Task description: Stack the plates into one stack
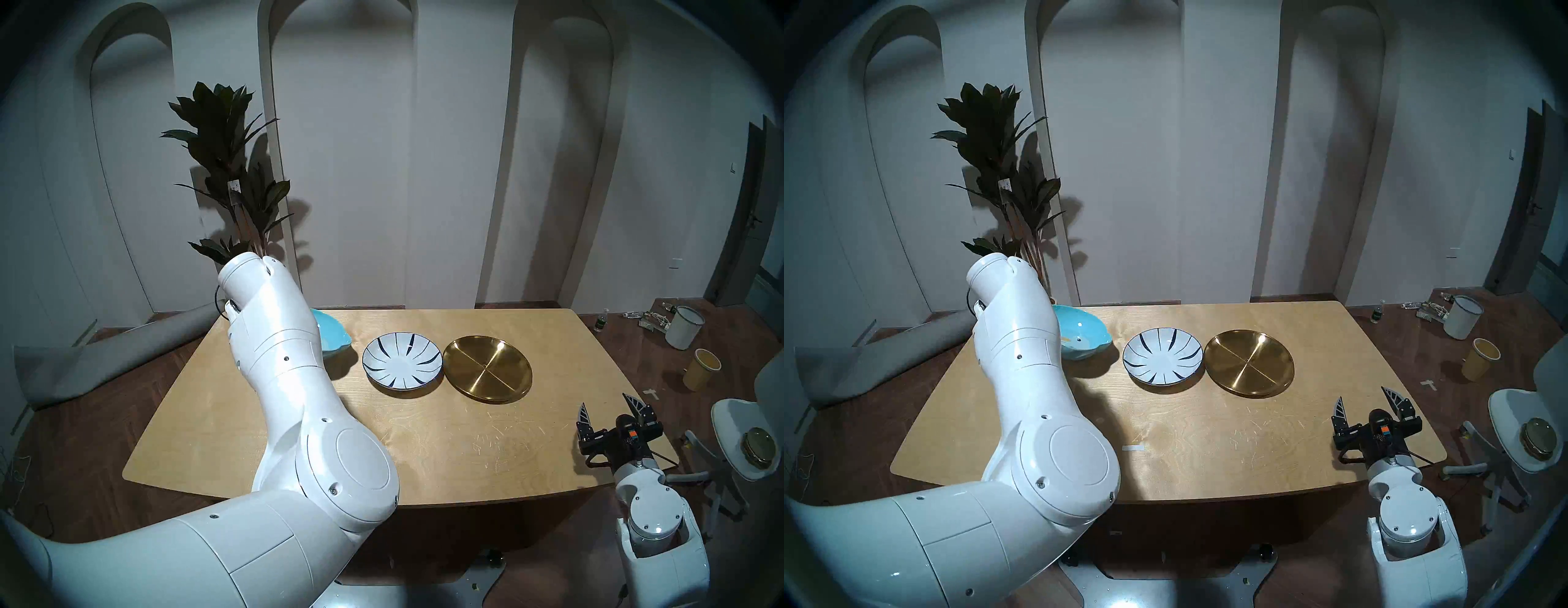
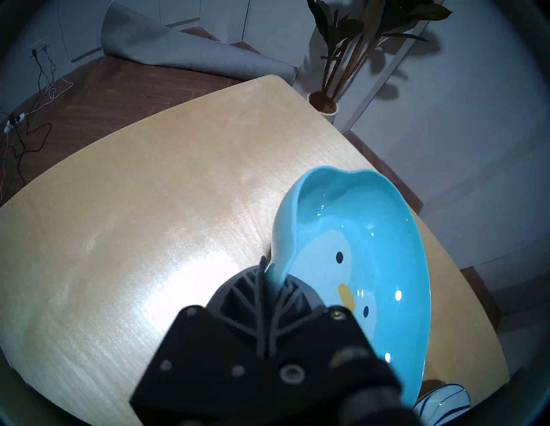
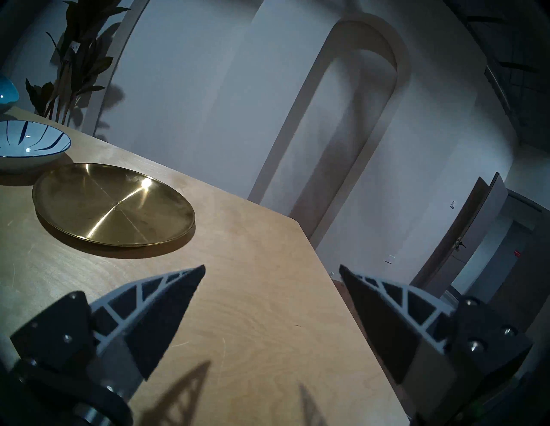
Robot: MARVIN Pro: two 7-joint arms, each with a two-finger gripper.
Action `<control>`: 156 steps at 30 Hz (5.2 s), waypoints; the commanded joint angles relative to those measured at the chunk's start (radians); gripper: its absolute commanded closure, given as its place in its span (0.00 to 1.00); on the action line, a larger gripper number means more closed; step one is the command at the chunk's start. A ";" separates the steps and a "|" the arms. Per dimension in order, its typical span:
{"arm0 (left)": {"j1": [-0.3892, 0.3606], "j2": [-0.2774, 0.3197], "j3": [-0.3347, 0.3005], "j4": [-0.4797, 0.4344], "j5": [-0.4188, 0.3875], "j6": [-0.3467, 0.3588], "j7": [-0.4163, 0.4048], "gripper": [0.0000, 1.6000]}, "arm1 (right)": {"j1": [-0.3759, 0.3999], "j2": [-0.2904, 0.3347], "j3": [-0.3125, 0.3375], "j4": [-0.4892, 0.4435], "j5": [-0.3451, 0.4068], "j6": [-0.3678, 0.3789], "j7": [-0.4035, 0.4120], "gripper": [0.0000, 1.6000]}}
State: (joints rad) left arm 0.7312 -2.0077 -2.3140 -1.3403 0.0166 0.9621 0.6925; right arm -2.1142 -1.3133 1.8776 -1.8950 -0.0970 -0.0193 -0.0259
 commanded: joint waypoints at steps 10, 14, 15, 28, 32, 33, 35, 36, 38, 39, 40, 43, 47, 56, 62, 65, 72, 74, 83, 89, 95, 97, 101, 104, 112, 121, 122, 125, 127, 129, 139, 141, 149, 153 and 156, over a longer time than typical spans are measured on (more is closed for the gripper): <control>-0.072 0.001 0.003 -0.003 -0.077 -0.002 0.007 1.00 | 0.015 0.028 0.056 0.002 -0.012 0.001 0.010 0.00; -0.066 0.001 0.012 0.006 -0.094 -0.002 0.007 1.00 | 0.020 0.041 0.090 0.005 -0.017 0.002 0.008 0.00; -0.066 0.001 0.015 0.008 -0.099 -0.002 0.006 1.00 | 0.021 0.044 0.099 0.007 -0.019 0.002 0.008 0.00; -0.059 0.001 0.052 0.037 -0.166 -0.002 0.000 1.00 | 0.019 0.059 0.155 0.030 -0.034 0.002 0.006 0.00; -0.052 0.001 0.058 0.050 -0.183 -0.002 0.002 1.00 | 0.018 0.059 0.158 0.035 -0.037 0.002 0.008 0.00; -0.050 0.001 0.059 0.053 -0.186 -0.002 0.003 1.00 | 0.018 0.059 0.159 0.036 -0.038 0.002 0.008 0.00; -0.047 0.001 0.061 0.062 -0.197 -0.002 0.004 1.00 | 0.018 0.060 0.160 0.039 -0.040 0.001 0.009 0.00; -0.046 0.001 0.062 0.065 -0.200 -0.002 0.005 1.00 | 0.017 0.060 0.160 0.041 -0.040 0.002 0.009 0.00; -0.046 0.001 0.066 0.070 -0.209 -0.002 0.005 1.00 | 0.017 0.060 0.161 0.044 -0.042 0.002 0.009 0.00; -0.047 0.001 0.068 0.073 -0.214 -0.002 0.005 1.00 | 0.016 0.060 0.162 0.046 -0.043 0.002 0.010 0.00; -0.048 0.001 0.071 0.076 -0.219 -0.002 0.004 1.00 | 0.016 0.060 0.162 0.048 -0.045 0.002 0.010 0.00; -0.052 0.001 0.082 0.083 -0.235 -0.002 0.003 1.00 | 0.015 0.059 0.162 0.054 -0.049 0.001 0.011 0.00; -0.054 0.001 0.094 0.089 -0.254 -0.002 0.002 1.00 | 0.013 0.057 0.159 0.062 -0.054 0.001 0.012 0.00; -0.039 0.001 0.123 0.101 -0.292 -0.002 0.003 1.00 | 0.011 0.055 0.158 0.078 -0.063 0.001 0.011 0.00; -0.019 0.001 0.139 0.119 -0.313 -0.002 0.006 1.00 | 0.016 0.059 0.162 0.084 -0.068 -0.001 0.009 0.00; -0.007 0.001 0.151 0.133 -0.328 -0.002 0.006 1.00 | 0.021 0.064 0.170 0.086 -0.072 -0.001 0.007 0.00; 0.008 0.001 0.172 0.157 -0.353 -0.002 0.005 1.00 | 0.029 0.072 0.184 0.089 -0.079 -0.002 0.005 0.00; 0.012 0.001 0.180 0.164 -0.361 -0.002 0.004 1.00 | 0.030 0.073 0.187 0.091 -0.081 -0.002 0.005 0.00; 0.017 0.001 0.216 0.187 -0.397 -0.002 -0.001 1.00 | 0.031 0.073 0.191 0.102 -0.090 -0.002 0.007 0.00; 0.023 0.001 0.244 0.194 -0.425 -0.002 -0.004 1.00 | 0.032 0.072 0.191 0.112 -0.096 -0.001 0.008 0.00; 0.026 0.001 0.270 0.196 -0.451 -0.002 -0.007 1.00 | 0.032 0.071 0.189 0.123 -0.102 -0.001 0.009 0.00; 0.029 0.001 0.278 0.197 -0.459 -0.002 -0.007 1.00 | 0.032 0.071 0.189 0.127 -0.104 -0.001 0.009 0.00; 0.036 0.001 0.296 0.199 -0.477 -0.002 -0.008 1.00 | 0.033 0.071 0.189 0.133 -0.109 -0.001 0.009 0.00; 0.042 0.001 0.307 0.203 -0.488 -0.002 -0.008 1.00 | 0.034 0.071 0.188 0.137 -0.111 -0.002 0.009 0.00; 0.068 0.001 0.346 0.221 -0.525 -0.002 -0.009 1.00 | 0.039 0.073 0.189 0.146 -0.120 -0.002 0.009 0.00; 0.097 0.001 0.395 0.244 -0.565 -0.002 -0.012 1.00 | 0.043 0.074 0.191 0.156 -0.128 -0.003 0.008 0.00; 0.100 0.001 0.401 0.246 -0.570 -0.002 -0.013 1.00 | 0.044 0.074 0.191 0.157 -0.129 -0.003 0.008 0.00; 0.106 0.001 0.421 0.252 -0.586 -0.002 -0.016 1.00 | 0.045 0.074 0.190 0.161 -0.133 -0.003 0.009 0.00; 0.109 0.001 0.431 0.255 -0.595 -0.002 -0.018 1.00 | 0.045 0.073 0.190 0.163 -0.134 -0.003 0.009 0.00; 0.112 0.001 0.445 0.257 -0.605 -0.002 -0.021 1.00 | 0.046 0.073 0.189 0.165 -0.136 -0.003 0.009 0.00; 0.123 0.001 0.509 0.264 -0.652 -0.002 -0.037 1.00 | 0.050 0.073 0.188 0.176 -0.145 -0.003 0.009 0.00; 0.127 0.001 0.523 0.265 -0.661 -0.002 -0.039 1.00 | 0.051 0.072 0.187 0.177 -0.147 -0.003 0.009 0.00; 0.131 0.001 0.583 0.269 -0.703 -0.002 -0.054 1.00 | 0.054 0.072 0.187 0.186 -0.155 -0.004 0.009 0.00; 0.135 0.001 0.621 0.272 -0.729 -0.002 -0.062 1.00 | 0.057 0.072 0.187 0.190 -0.159 -0.004 0.009 0.00; 0.135 0.001 0.646 0.272 -0.745 -0.002 -0.068 1.00 | 0.059 0.073 0.186 0.192 -0.161 -0.004 0.009 0.00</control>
State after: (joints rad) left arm 0.8916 -2.0053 -1.7271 -1.0546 -0.6886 0.9618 0.6494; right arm -2.0631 -1.2468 2.0618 -1.6928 -0.2595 -0.0199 -0.0176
